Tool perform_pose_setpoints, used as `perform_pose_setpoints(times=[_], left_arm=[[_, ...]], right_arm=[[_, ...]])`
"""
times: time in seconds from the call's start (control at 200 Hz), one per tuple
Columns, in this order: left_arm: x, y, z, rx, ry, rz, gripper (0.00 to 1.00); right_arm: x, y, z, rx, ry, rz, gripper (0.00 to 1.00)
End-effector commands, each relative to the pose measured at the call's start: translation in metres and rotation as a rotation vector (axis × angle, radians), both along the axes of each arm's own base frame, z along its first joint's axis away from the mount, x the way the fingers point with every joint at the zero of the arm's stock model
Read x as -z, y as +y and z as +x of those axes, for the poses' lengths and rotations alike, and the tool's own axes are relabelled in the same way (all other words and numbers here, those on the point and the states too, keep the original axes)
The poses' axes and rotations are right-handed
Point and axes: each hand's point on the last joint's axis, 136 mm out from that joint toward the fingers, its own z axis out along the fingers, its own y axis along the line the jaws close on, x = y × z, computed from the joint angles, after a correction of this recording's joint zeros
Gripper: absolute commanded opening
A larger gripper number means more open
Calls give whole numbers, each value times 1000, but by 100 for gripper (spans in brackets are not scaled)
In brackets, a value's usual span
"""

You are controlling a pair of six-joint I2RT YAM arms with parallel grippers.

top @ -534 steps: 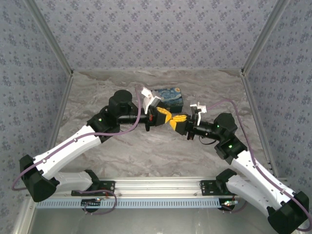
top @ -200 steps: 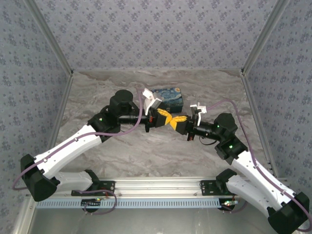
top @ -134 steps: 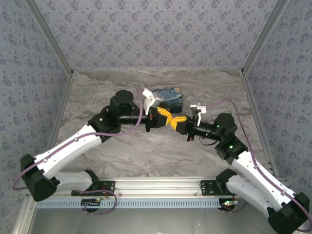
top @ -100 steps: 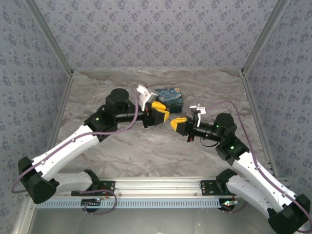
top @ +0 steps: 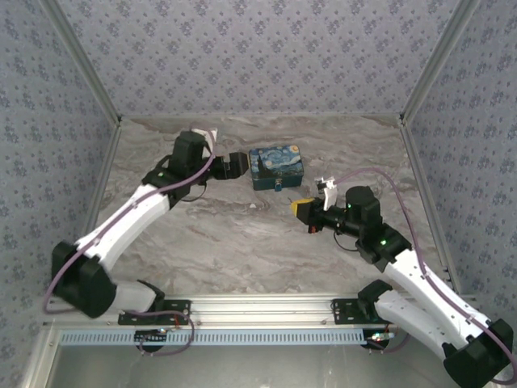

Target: Unlock the padlock with the key

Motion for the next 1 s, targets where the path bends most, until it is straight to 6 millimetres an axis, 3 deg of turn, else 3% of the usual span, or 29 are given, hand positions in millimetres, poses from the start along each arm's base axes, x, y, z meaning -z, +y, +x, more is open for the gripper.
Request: perform_pose_setpoints(times=[0.0,0.09,0.235,0.46,0.72,0.994], left_arm=[[40,-3,14,-55,156,16,99],[64,-18,31,-46,215,11,99],[84,-39,56,-37,254,-25,99],[112,-58,75,-18,309,-49,99],[145,-64,68,1,378,-13,99],[167,-45,40,17,427,63,99]], right_arm=[[8,-13,9,86,29,-53,0],[15,-15,10,103,50,-51,0],[22,-17,10,115,66,-43,0],[25,-20,11,120,73,-41,0],[27,-21,14,122,85,-37,0],[34,-24,18,141,113,-48,0]])
